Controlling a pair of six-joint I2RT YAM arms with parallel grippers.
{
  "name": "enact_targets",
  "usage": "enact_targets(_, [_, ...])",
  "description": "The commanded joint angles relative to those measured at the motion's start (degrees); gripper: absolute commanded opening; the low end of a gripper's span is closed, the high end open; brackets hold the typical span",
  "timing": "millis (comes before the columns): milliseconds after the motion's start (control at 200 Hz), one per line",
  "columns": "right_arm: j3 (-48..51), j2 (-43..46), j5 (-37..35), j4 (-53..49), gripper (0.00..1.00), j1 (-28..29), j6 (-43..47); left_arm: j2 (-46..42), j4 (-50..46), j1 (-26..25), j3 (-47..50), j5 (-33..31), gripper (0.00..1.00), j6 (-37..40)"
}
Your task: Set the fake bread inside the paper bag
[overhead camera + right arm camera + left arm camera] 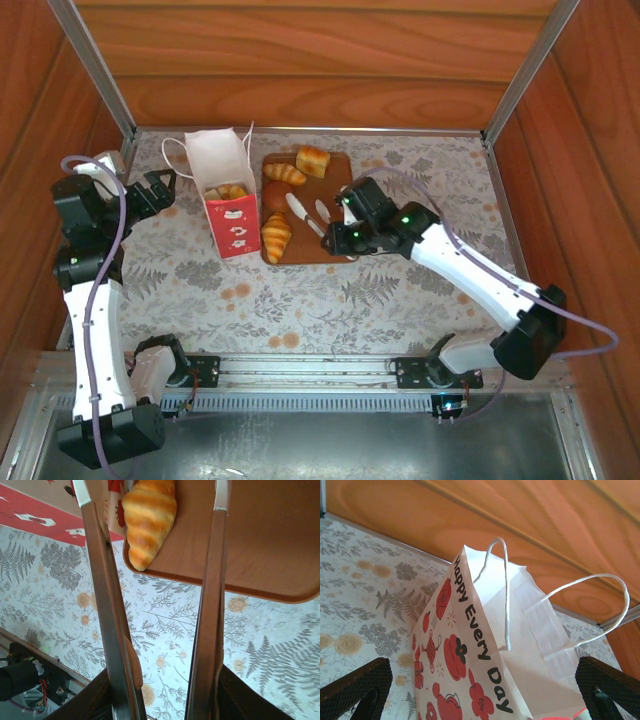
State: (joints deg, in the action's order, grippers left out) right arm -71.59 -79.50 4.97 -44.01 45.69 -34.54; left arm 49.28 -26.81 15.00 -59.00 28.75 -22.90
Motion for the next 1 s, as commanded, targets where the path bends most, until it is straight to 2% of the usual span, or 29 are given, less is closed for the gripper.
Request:
enact_targets(0, [-0.4, -2.1, 5.2, 4.9, 0.44, -0.4, -1.7, -0.5, -0.1, 0.4, 0.9, 1.1, 1.00, 0.2])
enact_targets(995, [-11.1, -19.3, 12.5, -4.3, 0.45, -0.8, 2.8, 0.6, 0.9, 0.5, 2.4, -0.1, 1.00, 0.9])
